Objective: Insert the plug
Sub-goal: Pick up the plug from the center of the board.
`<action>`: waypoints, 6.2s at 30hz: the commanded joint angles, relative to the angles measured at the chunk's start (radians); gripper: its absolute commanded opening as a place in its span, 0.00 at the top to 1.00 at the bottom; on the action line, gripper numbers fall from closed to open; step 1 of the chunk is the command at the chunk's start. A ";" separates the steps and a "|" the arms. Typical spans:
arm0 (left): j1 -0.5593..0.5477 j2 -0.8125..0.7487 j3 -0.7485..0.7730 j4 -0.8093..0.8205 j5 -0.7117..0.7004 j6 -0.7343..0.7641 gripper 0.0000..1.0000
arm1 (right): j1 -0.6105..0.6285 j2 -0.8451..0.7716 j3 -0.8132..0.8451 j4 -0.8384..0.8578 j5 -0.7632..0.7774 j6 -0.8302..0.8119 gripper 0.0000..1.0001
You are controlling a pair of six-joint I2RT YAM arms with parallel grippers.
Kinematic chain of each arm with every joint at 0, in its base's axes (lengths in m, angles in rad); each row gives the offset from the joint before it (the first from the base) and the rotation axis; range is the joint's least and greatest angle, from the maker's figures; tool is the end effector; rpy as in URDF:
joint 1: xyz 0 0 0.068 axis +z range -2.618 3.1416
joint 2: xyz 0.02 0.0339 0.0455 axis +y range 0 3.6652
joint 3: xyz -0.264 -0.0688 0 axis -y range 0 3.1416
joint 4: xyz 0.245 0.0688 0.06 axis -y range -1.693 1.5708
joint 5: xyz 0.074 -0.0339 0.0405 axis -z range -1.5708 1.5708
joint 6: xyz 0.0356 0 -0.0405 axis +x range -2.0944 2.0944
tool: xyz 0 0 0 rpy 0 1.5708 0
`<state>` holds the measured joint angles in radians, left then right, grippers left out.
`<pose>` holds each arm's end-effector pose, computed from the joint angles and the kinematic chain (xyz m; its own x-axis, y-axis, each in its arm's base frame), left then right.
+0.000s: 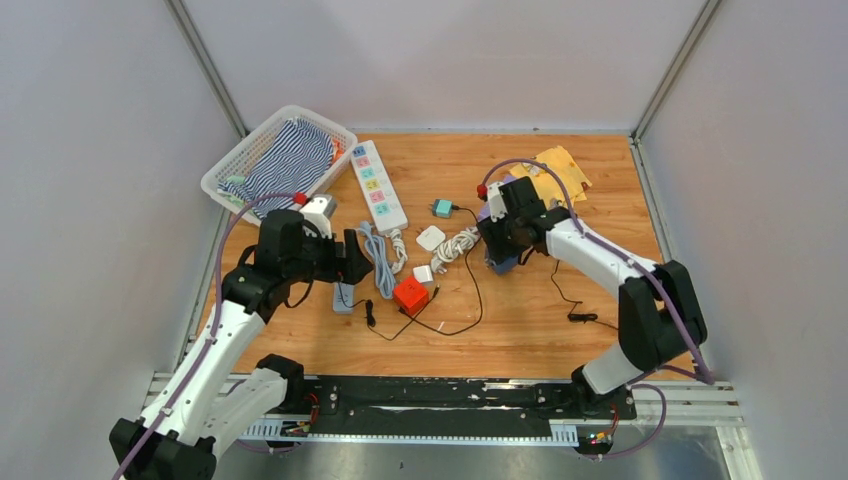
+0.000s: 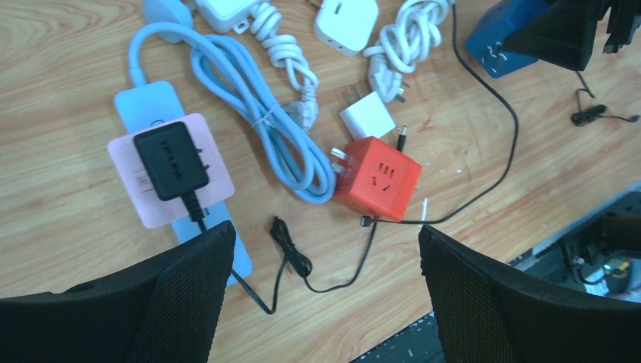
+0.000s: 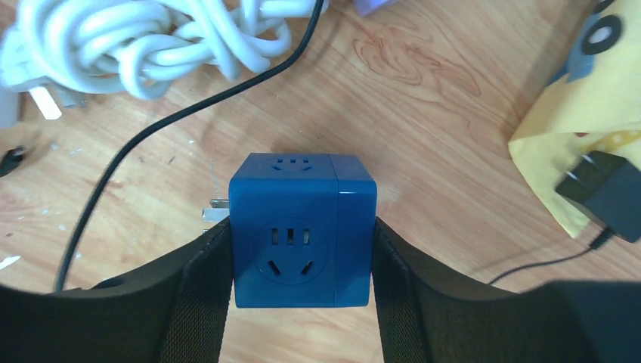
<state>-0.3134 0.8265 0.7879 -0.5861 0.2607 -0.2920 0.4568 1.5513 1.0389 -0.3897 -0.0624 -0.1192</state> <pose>0.1648 -0.0631 0.2948 -0.6758 -0.0734 -0.7334 0.3156 0.8704 -0.3779 0.2913 0.1457 0.2237 -0.6427 -0.4481 -0.6214 -0.5553 0.8313 -0.0251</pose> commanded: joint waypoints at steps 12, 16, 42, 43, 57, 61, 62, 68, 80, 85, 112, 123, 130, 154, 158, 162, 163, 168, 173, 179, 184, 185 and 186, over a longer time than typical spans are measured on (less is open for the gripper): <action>0.007 0.044 0.085 0.174 0.362 -0.150 0.10 | 0.206 -0.332 0.019 0.014 -0.115 0.210 0.74; 0.000 0.033 0.037 0.286 0.370 -0.066 0.17 | 0.207 -0.381 0.016 0.030 -0.233 0.321 0.75; -0.268 -0.038 0.051 0.114 0.711 1.286 0.18 | 0.218 -0.420 -0.051 0.019 -0.823 0.539 0.73; -0.277 -0.025 0.054 0.109 0.707 1.298 0.17 | 0.223 -0.418 -0.052 0.024 -0.823 0.540 0.73; -0.422 0.117 0.116 0.079 0.601 1.373 0.15 | 0.256 -0.378 -0.050 0.045 -0.833 0.547 0.73; -0.459 0.133 0.125 0.060 0.582 1.392 0.15 | 0.267 -0.363 -0.042 0.051 -0.829 0.552 0.73; -0.465 0.134 0.124 0.060 0.583 1.395 0.15 | 0.270 -0.359 -0.041 0.052 -0.826 0.555 0.74; -0.511 0.143 0.112 0.052 0.535 1.403 0.18 | 0.281 -0.354 -0.038 0.064 -0.823 0.568 0.74; -0.538 0.137 0.125 0.030 0.431 1.345 0.48 | 0.281 -0.344 -0.043 0.087 -0.801 0.575 0.60; -0.538 0.154 0.157 0.032 0.377 1.194 0.79 | 0.276 -0.408 -0.044 0.089 -0.674 0.560 0.35; -0.228 -0.002 0.089 0.653 0.262 -0.110 1.00 | 0.252 -0.744 -0.345 0.852 -0.318 0.509 0.15; -0.234 -0.005 0.111 0.818 0.295 -0.398 1.00 | 0.262 -0.666 -0.410 1.263 -0.457 0.646 0.09; -0.296 0.013 0.078 1.015 0.280 -0.522 1.00 | 0.283 -0.613 -0.362 1.315 -0.415 0.689 0.12; -0.368 0.044 -0.012 1.209 0.217 -0.606 1.00 | 0.300 -0.565 -0.354 1.578 -0.421 0.808 0.09; -0.369 0.045 -0.045 1.271 0.210 -0.645 1.00 | 0.310 -0.522 -0.320 1.584 -0.400 0.816 0.11; -0.369 0.052 -0.087 1.353 0.197 -0.703 1.00 | 0.315 -0.486 -0.301 1.615 -0.378 0.839 0.18; -0.369 0.055 -0.097 1.380 0.195 -0.717 1.00 | 0.316 -0.476 -0.297 1.627 -0.379 0.848 0.19; -0.369 0.067 -0.109 1.419 0.192 -0.732 1.00 | 0.323 -0.439 -0.295 1.716 -0.381 0.890 0.14; -0.369 0.059 -0.117 1.419 0.162 -0.713 1.00 | 0.330 -0.438 -0.313 1.723 -0.364 0.887 0.09; -0.369 0.036 -0.139 1.419 0.091 -0.693 1.00 | 0.336 -0.471 -0.346 1.710 -0.351 0.852 0.08; -0.369 0.037 -0.162 1.419 0.049 -0.695 1.00 | 0.339 -0.495 -0.362 1.686 -0.335 0.821 0.08; -0.369 0.040 -0.163 1.419 0.048 -0.700 1.00 | 0.339 -0.498 -0.359 1.669 -0.328 0.817 0.08; -0.369 0.041 -0.165 1.420 0.045 -0.706 1.00 | 0.338 -0.498 -0.353 1.649 -0.323 0.814 0.09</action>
<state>-0.6781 0.8742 0.6273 0.8139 0.3523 -1.0042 0.7788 1.0790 0.6834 1.2537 -0.4210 0.7380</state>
